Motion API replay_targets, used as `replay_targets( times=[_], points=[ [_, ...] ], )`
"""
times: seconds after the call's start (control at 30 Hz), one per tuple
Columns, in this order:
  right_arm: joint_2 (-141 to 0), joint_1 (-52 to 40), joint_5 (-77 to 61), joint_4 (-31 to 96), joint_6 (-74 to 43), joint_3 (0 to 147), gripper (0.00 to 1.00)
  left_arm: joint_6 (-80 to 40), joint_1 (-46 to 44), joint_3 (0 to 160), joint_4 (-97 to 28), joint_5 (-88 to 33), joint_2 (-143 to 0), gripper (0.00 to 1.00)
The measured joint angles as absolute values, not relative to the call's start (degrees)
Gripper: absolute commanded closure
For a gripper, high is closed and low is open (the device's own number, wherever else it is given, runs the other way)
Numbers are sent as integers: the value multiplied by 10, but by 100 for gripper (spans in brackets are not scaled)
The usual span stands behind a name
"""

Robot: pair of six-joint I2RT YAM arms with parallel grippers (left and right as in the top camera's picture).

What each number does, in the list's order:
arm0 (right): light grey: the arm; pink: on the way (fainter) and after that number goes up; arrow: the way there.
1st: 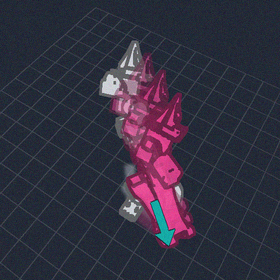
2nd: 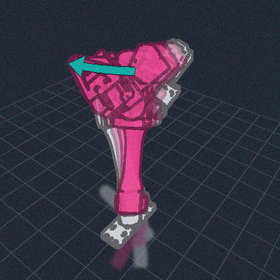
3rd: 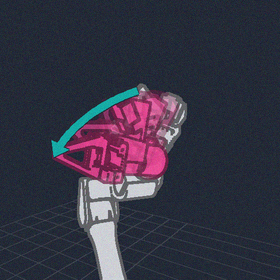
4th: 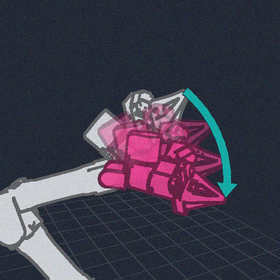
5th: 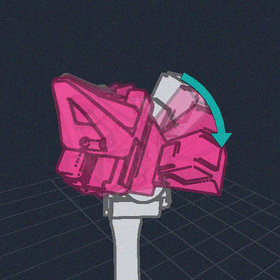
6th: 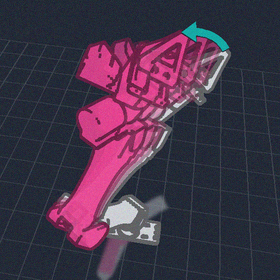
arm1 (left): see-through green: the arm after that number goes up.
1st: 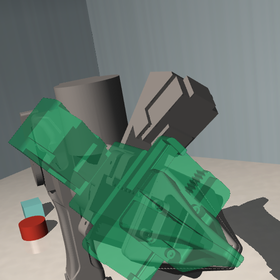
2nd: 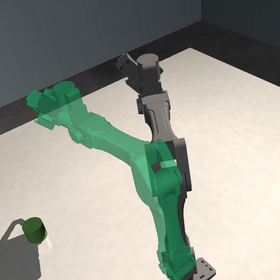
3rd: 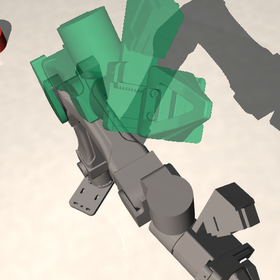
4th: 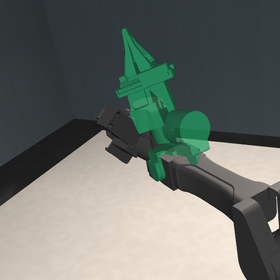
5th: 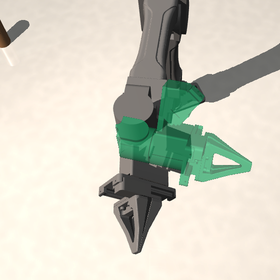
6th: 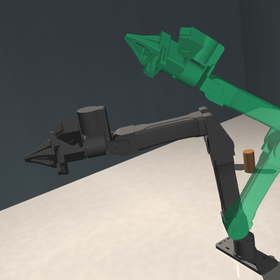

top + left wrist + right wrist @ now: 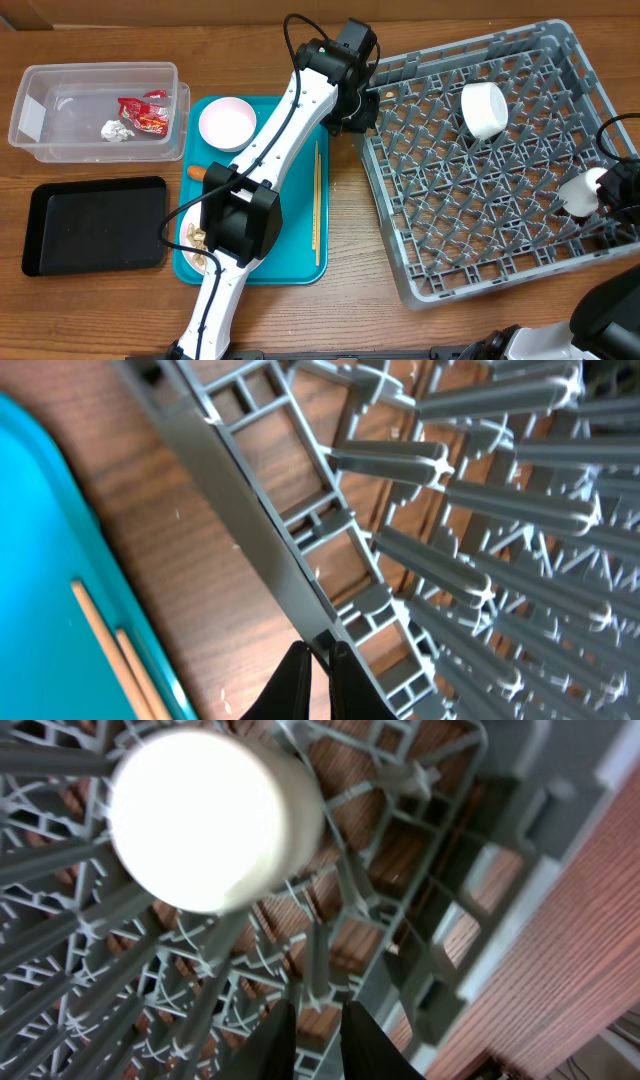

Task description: Sort waste into correct bins and load items into the dishwasher

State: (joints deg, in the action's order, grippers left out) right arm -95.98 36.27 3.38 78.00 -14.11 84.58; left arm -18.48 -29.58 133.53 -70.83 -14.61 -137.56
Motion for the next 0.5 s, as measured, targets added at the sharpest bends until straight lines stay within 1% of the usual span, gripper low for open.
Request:
replay_targets(
  times=[0.2,0.27,0.33,0.37,0.4,0.47,0.5],
  points=[
    [-960,363,29,781,-141,846,81,-184,-293,1336,-628,-143,-1386,87],
    [-960,363,29,782,-141,846,81,-184,-293,1336,-608,-147,-1394,80],
    [-960,363,28,782,-141,846,81,-184,-293,1336,-599,-148,-1398,75],
    [-960,363,28,782,-141,846,81,-182,-293,1336,-602,-149,-1398,61],
    [-960,363,28,784,-141,846,80,-182,-293,1335,-603,-149,-1398,51],
    [-960,363,28,785,-140,846,73,-178,-293,1335,-614,-153,-1398,37],
    [-960,363,28,786,-139,846,68,-175,-293,1335,-620,-155,-1398,34]
  ],
)
